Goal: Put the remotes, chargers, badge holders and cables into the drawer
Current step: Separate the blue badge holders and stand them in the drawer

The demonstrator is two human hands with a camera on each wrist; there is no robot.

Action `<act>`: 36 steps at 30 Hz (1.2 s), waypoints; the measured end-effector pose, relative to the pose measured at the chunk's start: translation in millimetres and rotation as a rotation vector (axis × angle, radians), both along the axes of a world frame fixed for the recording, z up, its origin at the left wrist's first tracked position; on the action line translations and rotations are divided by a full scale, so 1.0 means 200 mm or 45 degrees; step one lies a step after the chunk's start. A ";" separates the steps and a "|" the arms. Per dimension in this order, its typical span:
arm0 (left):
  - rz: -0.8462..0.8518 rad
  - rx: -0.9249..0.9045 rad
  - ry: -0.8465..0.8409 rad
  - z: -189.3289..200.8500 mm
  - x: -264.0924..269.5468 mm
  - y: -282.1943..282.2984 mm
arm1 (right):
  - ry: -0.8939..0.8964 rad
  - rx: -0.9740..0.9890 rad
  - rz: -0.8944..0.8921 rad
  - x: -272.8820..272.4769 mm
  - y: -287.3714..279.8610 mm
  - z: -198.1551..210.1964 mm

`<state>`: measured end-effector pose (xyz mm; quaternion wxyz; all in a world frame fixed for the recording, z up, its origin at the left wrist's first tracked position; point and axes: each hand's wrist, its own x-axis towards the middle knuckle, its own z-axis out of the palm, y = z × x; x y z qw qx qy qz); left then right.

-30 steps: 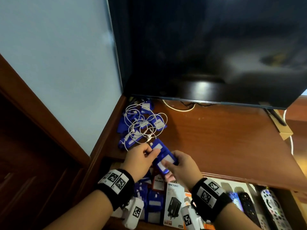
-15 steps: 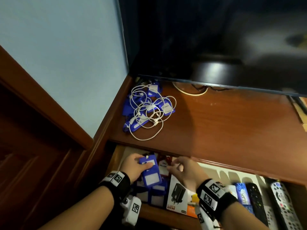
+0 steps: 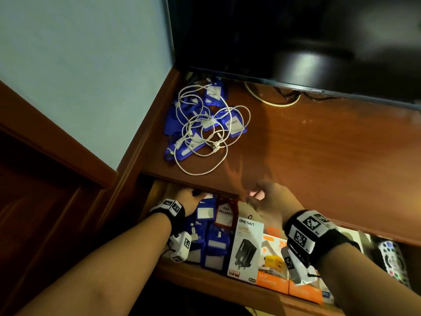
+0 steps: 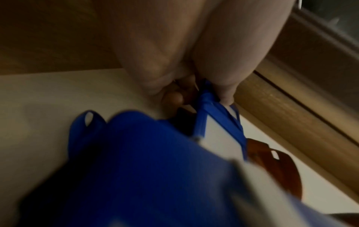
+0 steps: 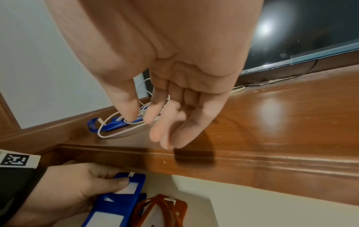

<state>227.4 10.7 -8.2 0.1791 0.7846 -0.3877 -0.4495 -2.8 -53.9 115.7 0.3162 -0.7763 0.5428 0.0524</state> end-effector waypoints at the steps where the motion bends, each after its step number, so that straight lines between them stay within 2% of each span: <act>1: -0.043 0.036 -0.015 -0.02 0.02 -0.01 | -0.001 0.006 0.000 0.01 -0.01 -0.01; 10: -0.438 0.174 -0.249 -0.09 0.10 -0.09 | -0.007 0.039 0.072 0.13 -0.13 -0.03; 16: -0.499 0.243 -0.236 -0.08 0.13 -0.12 | -0.047 0.023 0.087 0.22 -0.23 -0.01; 20: -0.474 0.225 -0.254 -0.07 0.12 -0.11 | -0.043 0.053 -0.055 0.30 -0.36 -0.01; 25: -0.522 0.139 -0.516 0.00 0.10 -0.03 | 0.073 0.020 -0.261 0.41 -0.62 -0.06; 28: -0.519 0.111 -0.582 0.01 0.11 0.05 | 0.157 0.033 -0.316 0.46 -0.73 -0.07; 32: -0.498 0.165 -0.470 0.02 0.15 0.16 | 0.246 0.074 -0.200 0.49 -0.80 -0.10; 36: -0.618 0.213 -0.522 0.10 0.18 0.21 | 0.300 -0.013 -0.065 0.44 -0.80 -0.11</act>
